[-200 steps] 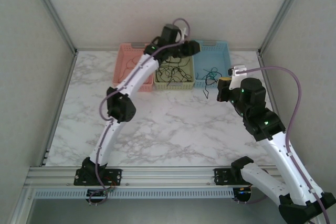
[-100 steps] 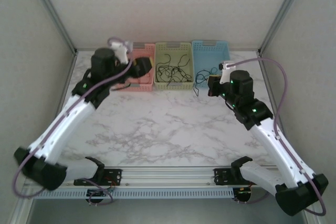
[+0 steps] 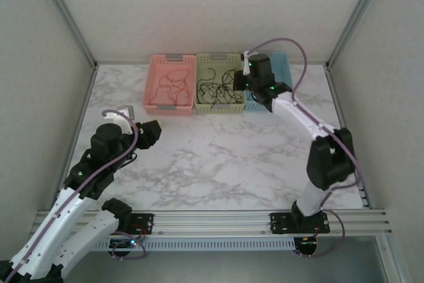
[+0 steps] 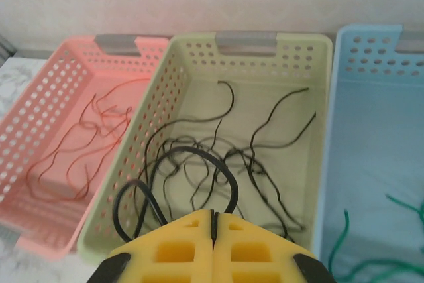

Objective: Untangle the cables

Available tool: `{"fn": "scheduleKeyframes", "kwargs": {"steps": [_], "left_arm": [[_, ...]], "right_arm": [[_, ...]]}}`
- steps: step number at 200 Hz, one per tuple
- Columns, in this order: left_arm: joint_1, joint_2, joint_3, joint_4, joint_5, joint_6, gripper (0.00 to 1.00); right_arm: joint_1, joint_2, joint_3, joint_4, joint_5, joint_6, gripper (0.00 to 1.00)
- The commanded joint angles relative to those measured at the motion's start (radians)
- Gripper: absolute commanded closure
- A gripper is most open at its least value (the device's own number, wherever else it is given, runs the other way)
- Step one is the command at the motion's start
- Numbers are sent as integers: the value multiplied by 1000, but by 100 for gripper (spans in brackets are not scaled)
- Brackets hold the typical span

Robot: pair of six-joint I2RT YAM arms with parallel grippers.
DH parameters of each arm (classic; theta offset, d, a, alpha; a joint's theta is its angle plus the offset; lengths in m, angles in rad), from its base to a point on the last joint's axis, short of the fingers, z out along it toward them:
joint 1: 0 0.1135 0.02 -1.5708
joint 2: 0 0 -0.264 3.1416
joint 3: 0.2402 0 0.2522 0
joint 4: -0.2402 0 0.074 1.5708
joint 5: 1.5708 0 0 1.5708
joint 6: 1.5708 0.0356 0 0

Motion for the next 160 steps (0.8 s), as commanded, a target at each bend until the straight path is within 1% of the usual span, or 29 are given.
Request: {"fn": "scheduleKeyframes", "kwargs": {"steps": [1,28,48,79,113,126,145,160], "left_arm": [[0,-13,-4,-58,-58,3,25],[0,-16,-5,-66,-39,-8,25],[0,-28,-17,-72,-48,-18,24],[0,-36,-30,-78,-55,-34,21],[0,-36,-33,-83,-61,-39,20],[0,-38,-37,-79,-62,-41,20],[0,-32,-42,-52,-35,-50,19],[0,-7,-41,12,50,-59,18]], "right_arm": [[-13,112,133,17,8,31,100],[-37,271,327,-45,8,73,100],[-46,367,448,-77,6,77,100],[-47,476,588,-126,36,88,100],[-47,577,741,-212,20,95,100],[-46,590,770,-237,0,96,100],[-46,560,751,-239,-63,100,100],[-45,494,682,-196,-155,78,100]]}}
